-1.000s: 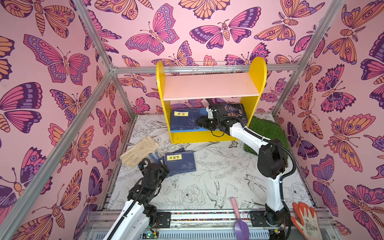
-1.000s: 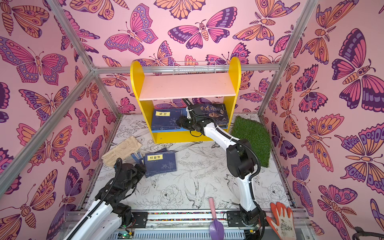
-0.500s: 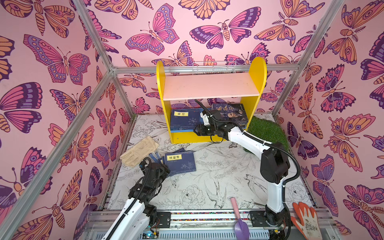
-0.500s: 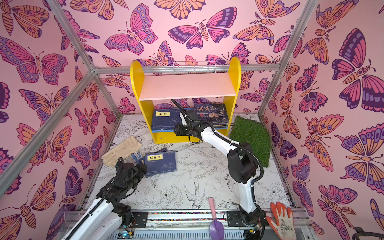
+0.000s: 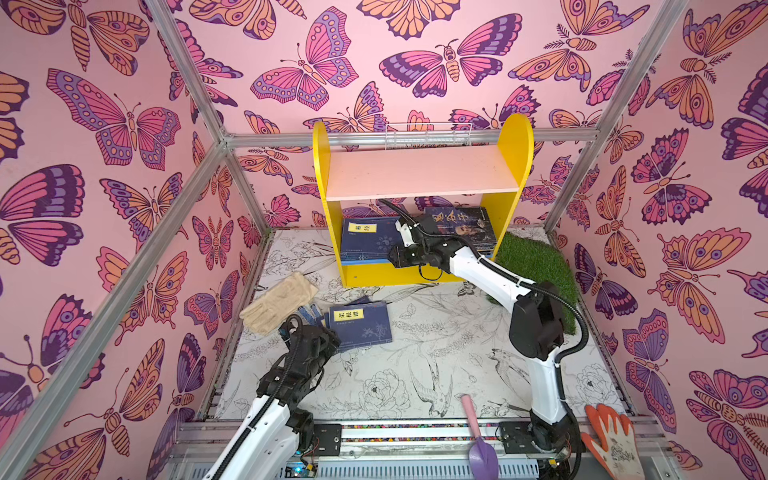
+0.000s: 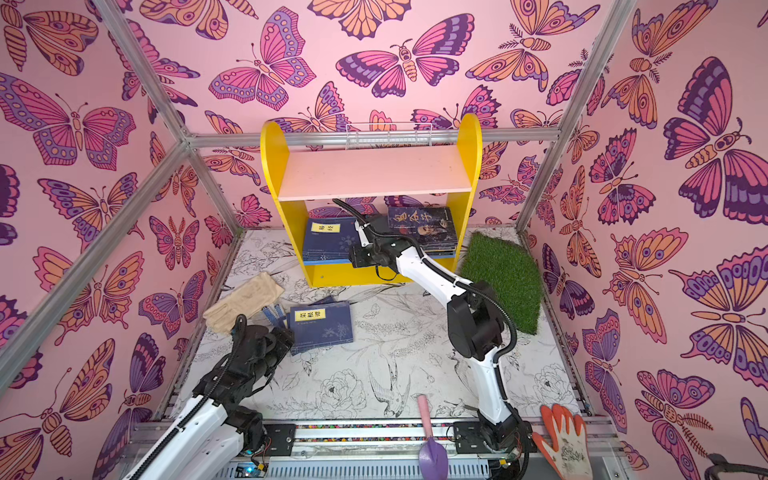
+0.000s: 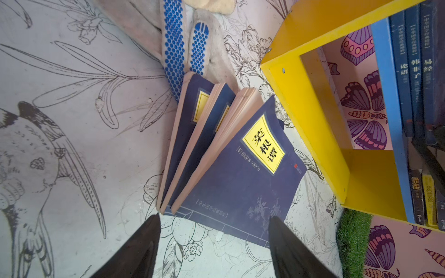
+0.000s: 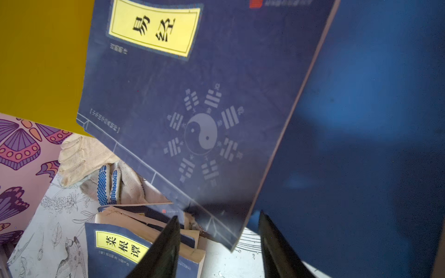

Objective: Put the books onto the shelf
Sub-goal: 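Open the right gripper and draw it back toward the book pile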

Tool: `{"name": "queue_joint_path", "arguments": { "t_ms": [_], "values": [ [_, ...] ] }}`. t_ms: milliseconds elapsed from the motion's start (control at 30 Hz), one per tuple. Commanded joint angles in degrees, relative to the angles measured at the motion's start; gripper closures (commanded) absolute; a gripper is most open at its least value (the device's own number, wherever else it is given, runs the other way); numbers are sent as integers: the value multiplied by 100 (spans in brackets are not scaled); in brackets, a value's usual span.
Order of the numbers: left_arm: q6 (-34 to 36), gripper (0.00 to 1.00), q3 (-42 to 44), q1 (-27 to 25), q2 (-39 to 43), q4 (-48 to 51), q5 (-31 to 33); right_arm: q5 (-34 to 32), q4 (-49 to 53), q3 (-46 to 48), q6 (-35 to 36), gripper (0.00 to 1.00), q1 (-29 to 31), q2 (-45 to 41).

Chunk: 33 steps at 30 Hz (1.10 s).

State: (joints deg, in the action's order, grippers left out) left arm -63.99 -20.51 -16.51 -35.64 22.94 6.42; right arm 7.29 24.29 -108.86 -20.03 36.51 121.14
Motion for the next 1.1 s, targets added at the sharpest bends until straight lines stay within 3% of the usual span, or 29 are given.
{"name": "queue_joint_path", "arguments": {
  "t_ms": [0,200,500,600,700,867,1067],
  "values": [
    [-17,27,4,8,4,-9,-26,-31,154,-214,244,48,11,104],
    [-16,27,12,8,-30,-10,-35,-77,220,-329,378,54,12,184],
    [17,27,-40,7,-92,-4,-26,-48,278,-548,484,72,1,374],
    [27,27,-66,7,-128,-16,-26,-45,272,-597,474,73,9,391],
    [30,27,-76,5,-153,-6,-10,23,247,-558,472,68,5,345],
    [52,27,-84,2,-176,-17,4,-254,-481,384,380,46,8,-407],
    [130,28,-100,7,-288,-104,-26,-745,-1175,2034,294,42,95,-1821]
  ]
}}
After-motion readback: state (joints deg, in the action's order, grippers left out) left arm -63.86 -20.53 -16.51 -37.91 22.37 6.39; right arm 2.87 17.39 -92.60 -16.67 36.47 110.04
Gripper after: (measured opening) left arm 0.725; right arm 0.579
